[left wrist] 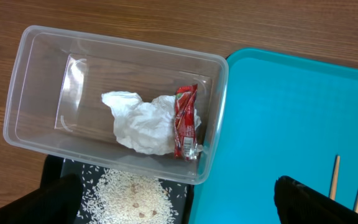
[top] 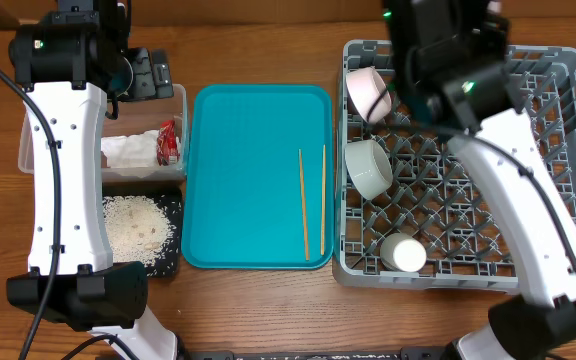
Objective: Sort waste into correct bins and load items into the dishwasher
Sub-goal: 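Lift the white plate with right gripper and carry it into the rack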
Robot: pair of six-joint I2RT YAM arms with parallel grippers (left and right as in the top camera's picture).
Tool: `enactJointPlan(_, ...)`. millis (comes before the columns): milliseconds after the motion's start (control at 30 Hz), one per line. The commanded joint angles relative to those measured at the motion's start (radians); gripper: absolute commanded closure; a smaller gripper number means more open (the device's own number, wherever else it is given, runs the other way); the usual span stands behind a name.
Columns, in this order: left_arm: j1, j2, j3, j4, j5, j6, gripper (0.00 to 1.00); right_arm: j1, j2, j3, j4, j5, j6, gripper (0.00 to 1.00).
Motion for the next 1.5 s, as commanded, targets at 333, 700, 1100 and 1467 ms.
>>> enactJointPlan(333, 0.006, 0.010, -0.003, 0.000, -0.012, -0.006, 0.00, -0.074, 0.043, -0.298, 0.118, 0.000, -0.098, 0.96)
enactJointPlan(700, 0.006, 0.010, -0.003, 0.000, -0.012, -0.006, 0.00, -0.069, 0.044, -0.353, 0.173, -0.141, -0.098, 0.96)
enactJointPlan(1100, 0.006, 0.010, -0.003, 0.000, -0.012, -0.006, 0.00, -0.047, 0.044, -0.353, 0.164, -0.270, -0.098, 0.90)
enactJointPlan(1467, 0.006, 0.010, -0.003, 0.000, -0.012, -0.006, 0.00, -0.045, 0.037, -0.340, 0.155, -0.367, -0.098, 0.46)
